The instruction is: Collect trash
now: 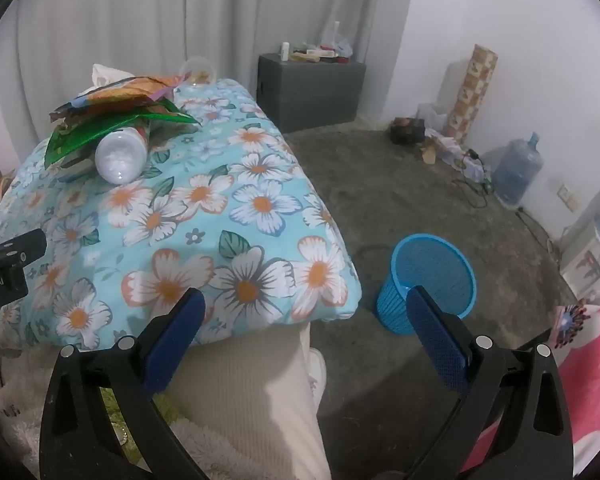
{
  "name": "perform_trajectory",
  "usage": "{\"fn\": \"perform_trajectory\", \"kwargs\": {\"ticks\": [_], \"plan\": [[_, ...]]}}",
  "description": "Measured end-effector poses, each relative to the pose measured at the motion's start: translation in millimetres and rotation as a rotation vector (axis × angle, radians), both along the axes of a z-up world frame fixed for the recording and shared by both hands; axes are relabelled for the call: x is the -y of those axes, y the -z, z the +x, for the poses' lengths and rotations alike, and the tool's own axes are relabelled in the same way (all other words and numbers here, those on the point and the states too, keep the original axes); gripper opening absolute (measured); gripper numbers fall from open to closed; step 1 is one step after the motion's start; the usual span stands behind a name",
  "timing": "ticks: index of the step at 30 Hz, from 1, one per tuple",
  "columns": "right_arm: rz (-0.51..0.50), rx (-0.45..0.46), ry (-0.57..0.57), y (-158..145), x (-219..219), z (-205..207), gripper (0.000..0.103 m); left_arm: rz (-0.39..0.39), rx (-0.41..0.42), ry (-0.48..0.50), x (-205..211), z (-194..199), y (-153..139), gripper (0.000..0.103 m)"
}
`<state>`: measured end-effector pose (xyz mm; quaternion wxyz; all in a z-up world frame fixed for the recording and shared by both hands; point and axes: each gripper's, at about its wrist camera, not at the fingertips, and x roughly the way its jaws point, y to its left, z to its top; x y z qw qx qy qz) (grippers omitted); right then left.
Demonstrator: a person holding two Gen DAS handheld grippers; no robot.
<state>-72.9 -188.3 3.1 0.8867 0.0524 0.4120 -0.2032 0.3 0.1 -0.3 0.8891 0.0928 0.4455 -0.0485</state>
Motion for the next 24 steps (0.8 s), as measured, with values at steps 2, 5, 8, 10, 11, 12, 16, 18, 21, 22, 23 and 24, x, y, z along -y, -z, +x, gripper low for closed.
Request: {"fn": "perform_trajectory", "kwargs": {"ticks": [2, 5, 8, 10, 11, 12, 16, 18, 21, 22, 23, 24], "plan": [[0.003, -0.001, -0.001, -0.1, -0.3, -0.4, 0.096, 0.000, 0.003, 0.000, -0.1, -0.2, -0.2, 0.097], [-0.001, -0.005, -0.001, -0.7, 0.8, 1.2, 0.096, -0.001, 0.005, 0.002, -0.7, -0.5, -0.5, 0.097], [-0.003, -0.005, 0.001, -0.5, 0.5, 0.3, 0.096, -0.001, 0.007, 0.005, -1.8, -0.3, -0.3, 0.097], [-0.001, -0.004, 0.001, -0.8, 0.3, -0.5, 0.096, 0.001, 0.002, 0.002, -0.1, 0.8, 0.6, 0.097], [-0.001, -0.004, 0.000, -0.9, 0.2, -0.9, 0.096, 0.002, 0.001, 0.002, -0.2, 1.3, 0.9, 0.097], [-0.001, -0.005, 0.000, -0.9, 0.1, -1.2, 0.096, 0.002, 0.000, 0.002, -0.4, 2.0, 1.3, 0.097], [-0.001, -0.005, 0.001, -3.8, 1.3, 1.0, 0.096, 0.003, 0.004, 0.002, 3.6, -2.1, -0.6, 0.097], [0.000, -0.005, 0.001, -3.1, 2.6, -0.2, 0.096, 0.003, 0.004, 0.002, 3.8, -2.1, -0.7, 0.097], [0.000, -0.004, 0.000, -1.8, 0.5, -0.8, 0.096, 0.006, 0.005, 0.002, 3.0, -1.1, 0.4, 0.097], [0.002, -0.003, 0.001, -2.3, 0.6, -1.0, 0.096, 0.006, 0.006, 0.002, 3.0, -1.4, 0.4, 0.097], [0.001, -0.001, 0.001, -1.9, 0.7, -1.5, 0.096, 0.006, 0.008, 0.003, 3.0, -1.5, 0.6, 0.097], [0.000, -0.003, 0.001, -1.4, 0.7, -0.9, 0.096, 0.006, 0.007, 0.004, 2.9, -1.3, 0.6, 0.097]]}}
